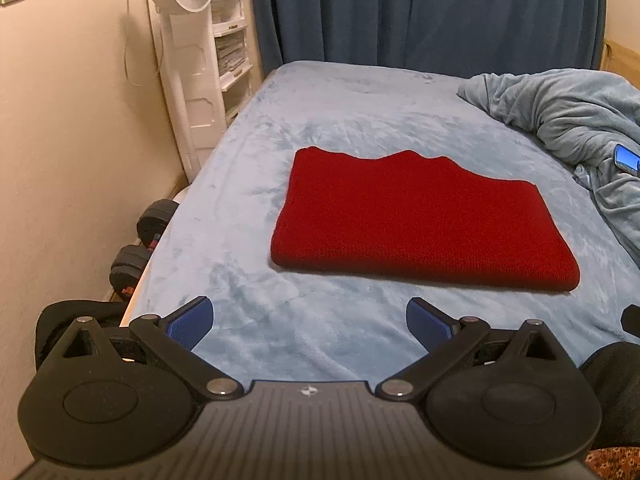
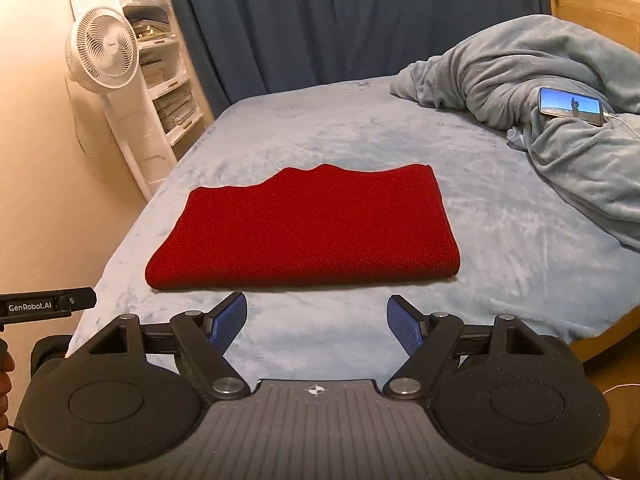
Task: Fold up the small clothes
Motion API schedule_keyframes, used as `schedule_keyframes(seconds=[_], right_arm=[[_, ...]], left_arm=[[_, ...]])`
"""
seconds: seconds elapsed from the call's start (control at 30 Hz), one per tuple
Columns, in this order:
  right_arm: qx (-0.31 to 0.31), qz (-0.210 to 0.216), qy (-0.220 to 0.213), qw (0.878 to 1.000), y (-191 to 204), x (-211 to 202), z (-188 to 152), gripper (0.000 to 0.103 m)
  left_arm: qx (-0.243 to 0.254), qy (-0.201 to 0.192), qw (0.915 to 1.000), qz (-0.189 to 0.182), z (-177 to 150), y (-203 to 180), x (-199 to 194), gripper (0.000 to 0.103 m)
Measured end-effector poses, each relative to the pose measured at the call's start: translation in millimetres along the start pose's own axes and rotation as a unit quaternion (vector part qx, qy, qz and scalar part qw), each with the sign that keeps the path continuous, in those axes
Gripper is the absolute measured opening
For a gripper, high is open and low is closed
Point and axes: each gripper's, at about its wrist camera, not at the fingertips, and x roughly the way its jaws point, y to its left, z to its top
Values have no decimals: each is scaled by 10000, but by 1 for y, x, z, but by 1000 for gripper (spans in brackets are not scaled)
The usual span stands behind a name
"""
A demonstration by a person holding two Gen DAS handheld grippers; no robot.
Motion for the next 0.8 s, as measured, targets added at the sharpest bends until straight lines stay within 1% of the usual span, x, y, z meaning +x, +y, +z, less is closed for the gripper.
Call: schedule_keyframes(seconds=[0.8], right_arm=[[-56,28,62,10000,4,3,-1,79]], left_arm=[[-16,51,10000,6,1,5,-2,103]])
